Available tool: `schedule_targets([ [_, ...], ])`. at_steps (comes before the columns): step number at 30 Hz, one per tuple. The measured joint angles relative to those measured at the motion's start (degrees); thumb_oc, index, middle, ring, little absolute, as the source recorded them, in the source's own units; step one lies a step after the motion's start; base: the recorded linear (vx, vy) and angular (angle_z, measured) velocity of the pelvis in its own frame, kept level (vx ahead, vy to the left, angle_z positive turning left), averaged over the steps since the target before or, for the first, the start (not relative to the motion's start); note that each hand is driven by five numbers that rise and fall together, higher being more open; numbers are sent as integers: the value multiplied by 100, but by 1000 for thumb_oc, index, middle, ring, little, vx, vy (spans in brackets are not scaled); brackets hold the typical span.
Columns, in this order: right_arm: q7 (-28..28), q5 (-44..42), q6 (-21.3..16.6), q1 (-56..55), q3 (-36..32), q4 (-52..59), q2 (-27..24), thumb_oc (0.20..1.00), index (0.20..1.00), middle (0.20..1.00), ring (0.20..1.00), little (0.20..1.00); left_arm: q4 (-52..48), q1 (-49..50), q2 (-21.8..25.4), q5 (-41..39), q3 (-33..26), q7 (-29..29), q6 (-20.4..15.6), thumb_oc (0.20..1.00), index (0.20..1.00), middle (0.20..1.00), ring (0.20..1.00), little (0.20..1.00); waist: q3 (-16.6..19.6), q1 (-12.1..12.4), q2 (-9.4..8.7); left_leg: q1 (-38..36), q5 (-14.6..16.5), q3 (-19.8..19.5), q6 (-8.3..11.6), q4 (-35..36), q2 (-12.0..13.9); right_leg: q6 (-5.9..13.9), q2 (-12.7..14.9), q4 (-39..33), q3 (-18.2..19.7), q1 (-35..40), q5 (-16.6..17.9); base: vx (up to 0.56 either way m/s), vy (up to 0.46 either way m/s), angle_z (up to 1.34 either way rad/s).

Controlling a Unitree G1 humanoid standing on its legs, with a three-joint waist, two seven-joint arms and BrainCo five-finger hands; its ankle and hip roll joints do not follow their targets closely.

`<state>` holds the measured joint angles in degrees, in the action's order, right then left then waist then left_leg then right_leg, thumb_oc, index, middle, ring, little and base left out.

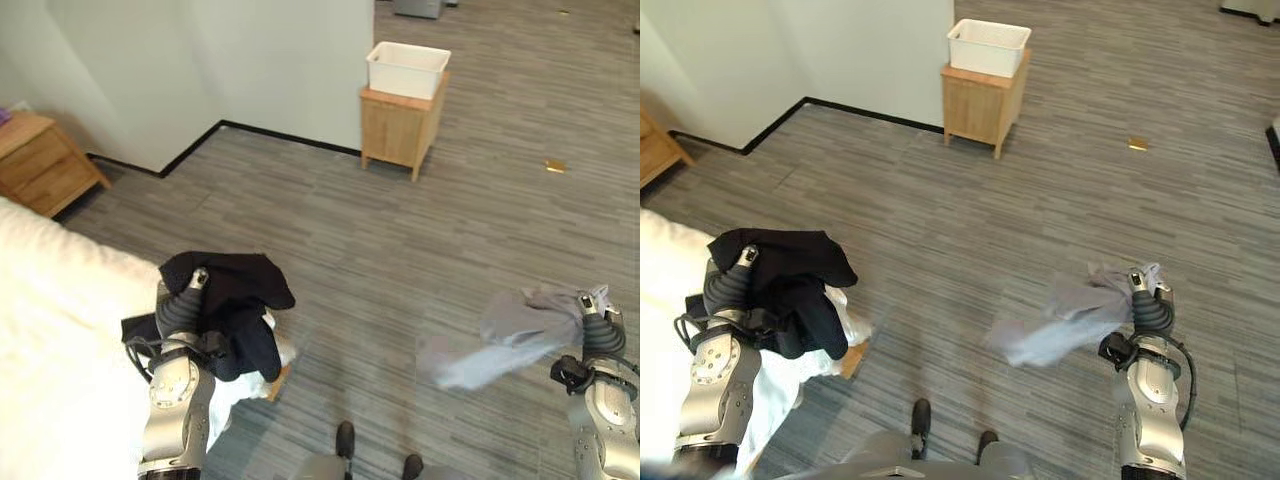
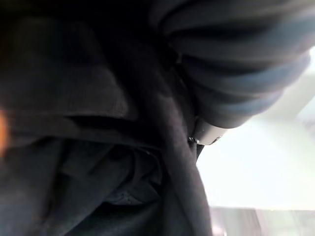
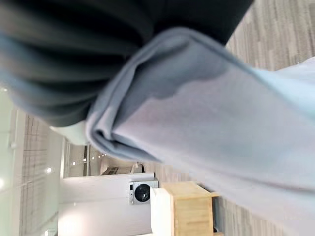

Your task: Pick up bed clothes into laundry basket.

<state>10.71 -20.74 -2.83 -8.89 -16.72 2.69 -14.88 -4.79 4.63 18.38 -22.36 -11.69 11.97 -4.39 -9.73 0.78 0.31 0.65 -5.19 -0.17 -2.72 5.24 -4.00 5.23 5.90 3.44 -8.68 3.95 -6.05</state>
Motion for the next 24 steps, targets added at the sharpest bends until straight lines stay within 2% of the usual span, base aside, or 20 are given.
schedule_targets([
  [2,-5,0,9,79,35,0,0,200,200,200,200,200,-3,7,49,0,-117,3,-1,200,200,200,200,200,3,-14,-6,-3,24,36,-12,0,-52,58,44,-185,31,77,61,119,69,-5],
  [5,-45,-15,17,260,151,-1,4,200,200,200,200,200,4,40,51,0,-453,34,1,200,200,200,200,200,-2,120,-32,-51,64,108,-45,0,-68,100,41,-487,157,232,204,106,103,-17],
  [7,-93,-12,17,318,151,-16,-8,200,200,200,200,200,9,48,73,0,-571,61,0,200,200,200,200,200,-17,175,-7,-124,162,102,-84,0,-45,147,57,-257,161,169,172,37,165,-9],
  [8,-110,-11,20,373,150,-37,-26,200,200,200,200,200,35,50,75,0,-634,71,0,200,200,200,200,200,-49,184,83,-142,198,104,-82,-5,10,221,26,177,158,-21,114,80,239,-16],
  [9,-122,-8,20,424,151,-37,-60,200,200,200,200,200,81,39,87,0,-693,85,-4,200,200,200,200,200,-111,180,220,-156,240,118,-115,-35,119,321,8,1003,116,-429,49,75,187,-35],
  [10,-130,16,-14,513,224,-34,-40,200,200,200,200,200,179,39,159,11,-867,113,-32,200,200,200,200,200,-380,159,253,-38,608,246,-317,-696,-52,579,399,3562,96,-1754,305,281,116,-18],
  [11,-135,40,-20,321,256,12,-99,200,200,200,200,200,345,88,148,15,-822,162,-30,200,200,200,200,200,-439,16,233,239,1055,171,-444,-1403,-182,523,685,4603,118,-2305,311,462,-99,-6],
  [12,-122,51,36,152,215,15,-61,200,200,200,200,200,299,133,154,15,-772,144,-20,200,200,200,200,200,-443,-102,412,243,1030,-5,-434,-1303,-230,458,378,3390,191,-2263,-127,608,-141,29],
  [13,-132,52,101,83,214,15,-71,200,200,200,200,200,284,57,162,15,-789,131,-35,200,200,200,200,200,-470,-172,403,252,1021,-51,-406,-1196,-241,405,239,2711,130,-2278,-126,549,-195,30],
  [15,-128,51,131,-60,182,11,-32,200,200,200,200,200,328,-167,161,15,-796,128,-44,200,200,200,200,200,-461,-230,375,296,1064,-247,-185,-912,-199,254,-185,1090,212,-2209,-2,428,-143,39],
  [16,-124,51,130,-104,139,10,67,200,200,200,200,200,391,-307,183,16,-788,126,-45,200,200,200,200,200,-447,-290,232,241,1118,-206,-93,-849,-281,330,-169,402,234,-2165,100,421,-138,81],
  [17,-111,47,115,-147,71,60,176,200,200,200,200,200,451,-498,229,16,-753,117,-44,200,200,200,200,200,-454,-457,45,429,1199,-227,-289,-1547,-368,488,22,8,200,-2134,163,429,-154,64],
  [18,-107,43,164,-35,105,-103,208,200,200,200,200,200,492,-472,152,16,-698,108,-38,200,200,200,200,200,-484,-428,-42,271,1471,-82,-182,-1603,-270,206,113,158,-80,-2114,787,394,-134,27],
  [20,-129,43,170,-47,168,-111,216,200,200,200,200,200,477,-268,48,17,-520,59,-35,200,200,200,200,200,-412,-366,-3,-7,1524,-69,-106,-1376,-183,-18,153,198,-381,-1935,978,449,-127,-23],
  [21,-141,45,168,-15,209,-101,194,200,200,200,200,200,427,-170,27,22,-460,15,-34,200,200,200,200,200,-352,-374,63,-188,1572,-45,-31,-1228,-25,-167,18,383,-479,-1900,1016,461,-215,-10],
  [22,-146,41,169,2,289,-110,159,200,200,200,200,200,366,-2,3,27,-428,4,-33,200,200,200,200,200,-276,-371,174,-414,1619,-20,199,-1134,188,-301,-164,708,-602,-1805,867,411,-291,-15],
  [23,-160,39,168,-10,355,-130,163,200,200,200,200,200,271,173,40,27,-421,-3,-32,200,200,200,200,200,-183,-368,160,-550,1688,21,351,-1352,292,-303,-245,705,-731,-1541,625,459,-347,-6],
  [24,-181,-15,123,64,366,-245,163,200,200,200,200,200,272,145,78,26,-453,-26,-57,200,200,200,200,200,-164,-362,29,-153,1841,125,623,-2427,309,-687,-289,725,-812,-1354,520,465,-333,24],
])
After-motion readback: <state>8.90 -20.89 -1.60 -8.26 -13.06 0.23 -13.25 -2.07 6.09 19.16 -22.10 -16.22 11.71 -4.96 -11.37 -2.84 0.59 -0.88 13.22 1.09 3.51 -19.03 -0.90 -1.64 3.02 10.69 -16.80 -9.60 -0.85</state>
